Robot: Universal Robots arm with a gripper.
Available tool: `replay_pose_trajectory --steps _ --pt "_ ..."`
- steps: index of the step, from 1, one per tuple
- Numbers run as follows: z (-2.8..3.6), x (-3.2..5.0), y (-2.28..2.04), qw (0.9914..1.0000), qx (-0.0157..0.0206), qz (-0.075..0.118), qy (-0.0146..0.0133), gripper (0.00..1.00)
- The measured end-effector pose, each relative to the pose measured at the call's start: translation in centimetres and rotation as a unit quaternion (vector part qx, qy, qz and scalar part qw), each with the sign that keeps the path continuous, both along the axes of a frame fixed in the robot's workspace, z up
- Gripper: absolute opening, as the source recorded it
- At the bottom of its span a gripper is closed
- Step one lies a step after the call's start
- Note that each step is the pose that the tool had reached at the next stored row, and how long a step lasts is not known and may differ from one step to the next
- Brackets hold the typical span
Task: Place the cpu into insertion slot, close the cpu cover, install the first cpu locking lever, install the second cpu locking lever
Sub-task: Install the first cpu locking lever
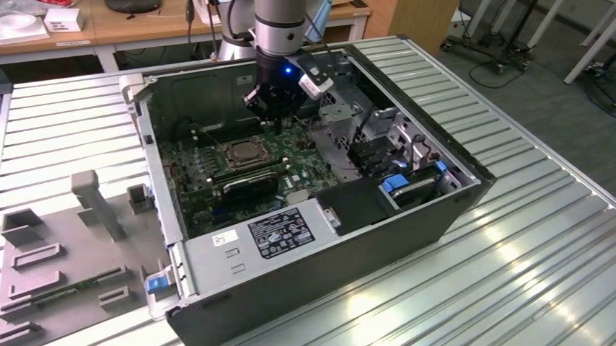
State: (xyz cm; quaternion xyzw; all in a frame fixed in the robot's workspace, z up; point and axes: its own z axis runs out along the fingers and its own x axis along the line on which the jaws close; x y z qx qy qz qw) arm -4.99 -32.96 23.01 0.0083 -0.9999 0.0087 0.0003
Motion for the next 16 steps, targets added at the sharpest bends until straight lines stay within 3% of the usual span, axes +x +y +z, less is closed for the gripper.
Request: replay_pose_trajectory --steps 1,7,16 --pt "0.03 0.21 0.0 1.0 0.0001 0.0 0.0 0.11" --pt "2.78 0.06 0.35 1.0 -0.0003 -0.001 0.0002 0.11" --pt "2.78 0.07 0.36 0.99999 -0.0033 -0.001 -0.0008 0.11"
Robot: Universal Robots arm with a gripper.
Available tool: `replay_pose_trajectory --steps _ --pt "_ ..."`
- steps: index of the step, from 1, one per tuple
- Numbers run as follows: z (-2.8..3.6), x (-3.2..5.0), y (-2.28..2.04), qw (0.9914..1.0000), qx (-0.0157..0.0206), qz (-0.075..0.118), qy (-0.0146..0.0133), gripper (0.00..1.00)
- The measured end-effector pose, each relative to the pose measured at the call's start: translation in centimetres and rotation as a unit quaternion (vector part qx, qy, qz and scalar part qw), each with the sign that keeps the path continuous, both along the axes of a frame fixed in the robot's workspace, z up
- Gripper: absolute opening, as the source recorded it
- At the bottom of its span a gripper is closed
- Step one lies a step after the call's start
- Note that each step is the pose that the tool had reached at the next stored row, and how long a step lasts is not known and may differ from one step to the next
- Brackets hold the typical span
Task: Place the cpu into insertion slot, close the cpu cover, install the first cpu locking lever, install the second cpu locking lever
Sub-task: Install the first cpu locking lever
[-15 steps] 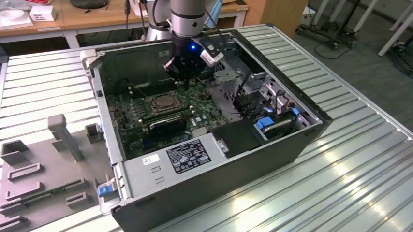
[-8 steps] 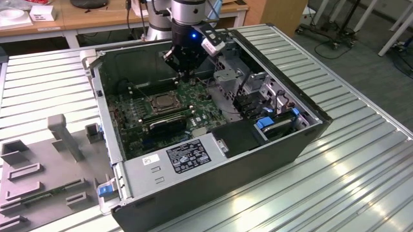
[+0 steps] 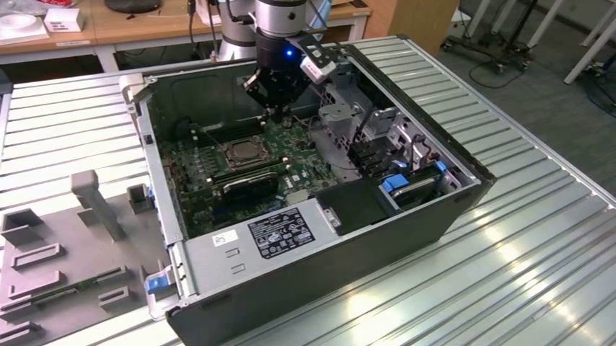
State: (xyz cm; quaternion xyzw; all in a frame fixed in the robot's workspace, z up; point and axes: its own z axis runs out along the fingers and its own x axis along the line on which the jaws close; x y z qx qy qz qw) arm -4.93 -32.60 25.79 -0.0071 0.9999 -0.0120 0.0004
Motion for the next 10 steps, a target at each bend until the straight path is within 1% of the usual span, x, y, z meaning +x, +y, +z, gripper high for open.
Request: replay_pose_trajectory --steps 10 --pt "0.0 0.0 0.0 0.99999 -0.0035 0.0 -0.001 0.11"
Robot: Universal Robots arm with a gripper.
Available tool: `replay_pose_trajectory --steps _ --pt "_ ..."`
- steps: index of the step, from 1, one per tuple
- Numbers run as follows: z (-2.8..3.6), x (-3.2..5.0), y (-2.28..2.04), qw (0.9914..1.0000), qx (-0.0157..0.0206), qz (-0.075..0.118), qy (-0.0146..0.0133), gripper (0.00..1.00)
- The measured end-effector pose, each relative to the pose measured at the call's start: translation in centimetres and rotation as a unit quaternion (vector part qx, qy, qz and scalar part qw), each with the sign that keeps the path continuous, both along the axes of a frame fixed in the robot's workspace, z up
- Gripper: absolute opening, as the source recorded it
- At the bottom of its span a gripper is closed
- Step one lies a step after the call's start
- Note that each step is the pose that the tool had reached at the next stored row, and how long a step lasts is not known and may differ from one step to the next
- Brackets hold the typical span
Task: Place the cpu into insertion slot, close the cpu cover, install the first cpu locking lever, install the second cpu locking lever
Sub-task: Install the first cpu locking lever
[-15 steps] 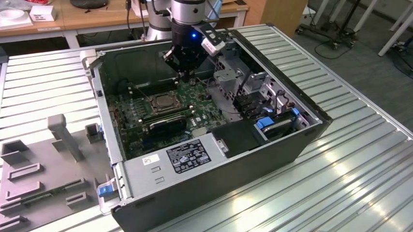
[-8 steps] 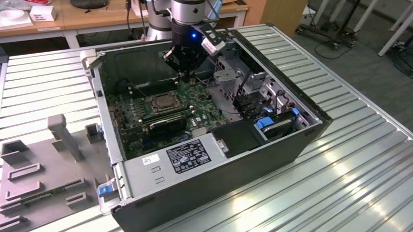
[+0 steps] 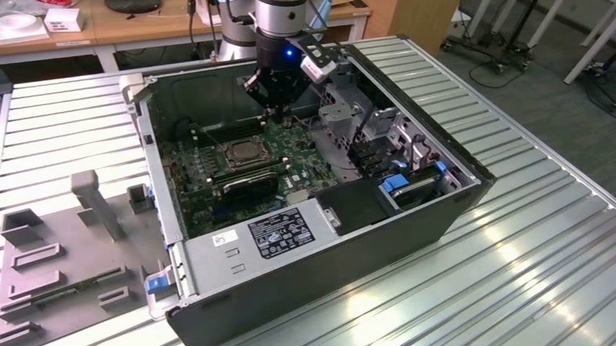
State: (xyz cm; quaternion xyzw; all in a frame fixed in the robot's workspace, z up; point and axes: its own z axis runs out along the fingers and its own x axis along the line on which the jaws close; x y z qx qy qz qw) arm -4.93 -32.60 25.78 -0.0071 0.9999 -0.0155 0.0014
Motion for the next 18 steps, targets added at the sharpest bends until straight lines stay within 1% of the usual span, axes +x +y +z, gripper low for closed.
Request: replay_pose_trajectory --steps 18 --pt "0.0 0.0 0.0 0.99998 -0.0063 0.0 -0.0017 0.11"
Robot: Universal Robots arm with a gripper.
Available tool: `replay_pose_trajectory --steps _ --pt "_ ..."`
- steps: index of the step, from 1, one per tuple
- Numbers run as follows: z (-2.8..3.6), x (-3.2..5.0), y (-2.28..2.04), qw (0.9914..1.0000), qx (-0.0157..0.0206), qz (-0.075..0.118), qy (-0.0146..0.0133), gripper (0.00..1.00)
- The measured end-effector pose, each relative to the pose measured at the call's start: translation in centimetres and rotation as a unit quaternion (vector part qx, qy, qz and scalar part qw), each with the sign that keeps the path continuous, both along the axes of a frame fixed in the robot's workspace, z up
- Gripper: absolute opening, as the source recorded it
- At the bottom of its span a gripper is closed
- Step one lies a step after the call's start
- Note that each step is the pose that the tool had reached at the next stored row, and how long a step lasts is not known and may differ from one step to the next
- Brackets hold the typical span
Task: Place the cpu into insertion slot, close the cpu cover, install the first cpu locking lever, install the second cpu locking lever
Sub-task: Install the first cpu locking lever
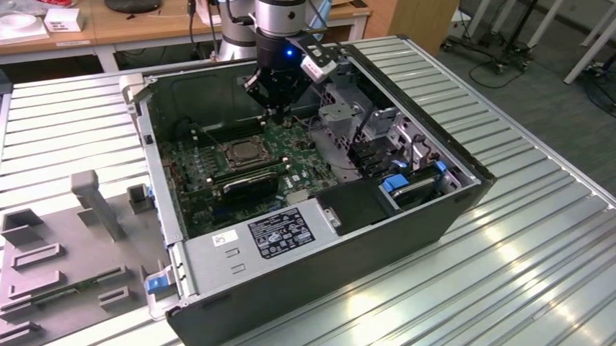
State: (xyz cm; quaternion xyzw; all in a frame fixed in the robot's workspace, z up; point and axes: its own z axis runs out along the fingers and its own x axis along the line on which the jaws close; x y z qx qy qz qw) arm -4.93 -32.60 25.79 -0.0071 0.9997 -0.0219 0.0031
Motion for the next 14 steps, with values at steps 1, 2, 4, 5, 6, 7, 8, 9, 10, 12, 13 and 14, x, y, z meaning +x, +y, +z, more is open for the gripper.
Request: replay_pose_trajectory --steps 1,2,4,5,6,7,8,9,10,12,13,14 --pt "0.0 0.0 0.0 1.0 -0.0003 0.0 -0.0001 0.11" --pt "0.0 0.0 0.0 1.0 -0.0007 0.0 -0.0002 0.11" --pt "0.0 0.0 0.0 1.0 -0.0015 0.0 -0.0004 0.11" --pt "0.0 0.0 0.0 1.0 -0.0018 0.0 -0.0005 0.11" --pt "0.0 0.0 0.0 1.0 -0.0021 0.0 -0.0006 0.11" --pt "0.0 0.0 0.0 1.0 -0.0025 0.0 -0.0007 0.11" --pt "0.0 0.0 0.0 1.0 -0.0029 0.0 -0.0008 0.11" --pt "0.0 0.0 0.0 0.99999 -0.0032 0.0 -0.0009 0.11" --pt "0.0 0.0 0.0 0.99999 -0.0035 0.0 -0.001 0.11" --pt "0.0 0.0 0.0 0.99999 -0.0042 0.0 -0.0012 0.11" --pt "0.0 0.0 0.0 0.99999 -0.0046 0.0 -0.0013 0.11" --pt "0.0 0.0 0.0 0.99999 -0.0049 0.0 -0.0014 0.11"
